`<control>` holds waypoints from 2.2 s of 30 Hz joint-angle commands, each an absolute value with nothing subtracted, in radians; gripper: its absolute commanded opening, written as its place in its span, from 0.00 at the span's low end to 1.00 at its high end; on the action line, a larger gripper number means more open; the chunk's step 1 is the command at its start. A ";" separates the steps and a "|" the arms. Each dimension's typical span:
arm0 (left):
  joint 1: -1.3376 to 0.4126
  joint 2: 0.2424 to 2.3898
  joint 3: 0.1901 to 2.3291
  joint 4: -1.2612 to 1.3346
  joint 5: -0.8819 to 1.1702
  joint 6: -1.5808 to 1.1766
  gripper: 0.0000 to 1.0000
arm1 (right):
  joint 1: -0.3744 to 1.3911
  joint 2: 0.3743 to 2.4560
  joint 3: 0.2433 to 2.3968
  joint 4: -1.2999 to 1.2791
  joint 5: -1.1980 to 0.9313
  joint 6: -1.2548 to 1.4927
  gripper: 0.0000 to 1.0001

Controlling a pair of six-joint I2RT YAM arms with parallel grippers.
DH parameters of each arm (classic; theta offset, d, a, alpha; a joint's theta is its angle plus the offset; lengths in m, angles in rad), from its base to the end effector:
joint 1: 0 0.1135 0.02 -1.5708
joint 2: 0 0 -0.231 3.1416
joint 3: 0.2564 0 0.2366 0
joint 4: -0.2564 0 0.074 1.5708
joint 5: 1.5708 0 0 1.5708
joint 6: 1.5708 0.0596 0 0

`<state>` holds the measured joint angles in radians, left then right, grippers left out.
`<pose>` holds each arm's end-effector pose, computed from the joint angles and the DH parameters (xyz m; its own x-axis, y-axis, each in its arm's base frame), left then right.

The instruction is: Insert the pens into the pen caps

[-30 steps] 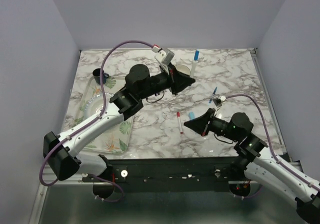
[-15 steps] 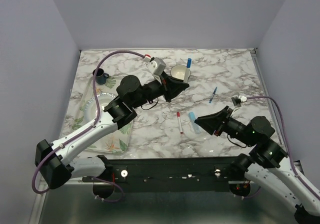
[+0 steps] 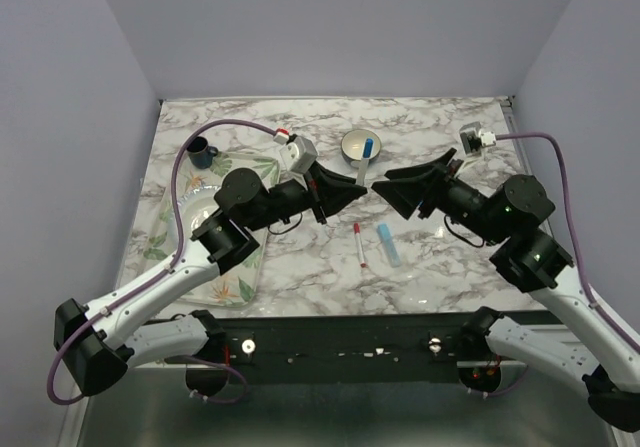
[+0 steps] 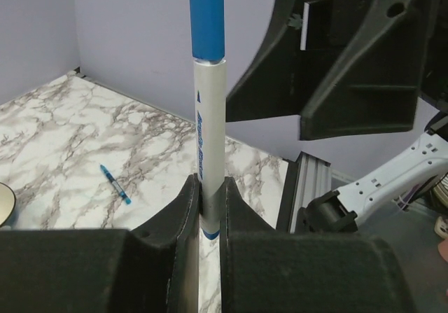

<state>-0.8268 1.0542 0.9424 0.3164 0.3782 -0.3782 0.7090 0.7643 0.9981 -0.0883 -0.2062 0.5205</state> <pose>0.1644 -0.2112 0.3747 -0.2150 -0.2731 -0.9377 0.9138 0.2825 -0.2918 0.1385 0.1349 0.4039 -0.2979 0.3858 -0.8732 -0.7410 0.4832 0.4663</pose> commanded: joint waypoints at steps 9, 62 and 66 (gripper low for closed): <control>-0.828 1.025 0.931 0.321 0.468 -0.374 0.00 | 0.713 0.925 1.088 0.049 -0.273 0.494 0.59; -0.828 0.983 0.900 0.330 0.664 -0.405 0.00 | 0.724 0.830 1.109 0.003 -0.399 0.520 0.83; -0.828 0.986 0.894 0.321 0.681 -0.417 0.00 | 0.726 0.874 1.182 -0.061 -0.396 0.474 0.77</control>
<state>-0.8268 0.9909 0.9096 0.3454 0.6449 -0.4263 0.7204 0.8330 1.0950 0.0292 -0.4053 0.5396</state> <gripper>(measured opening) 0.069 0.817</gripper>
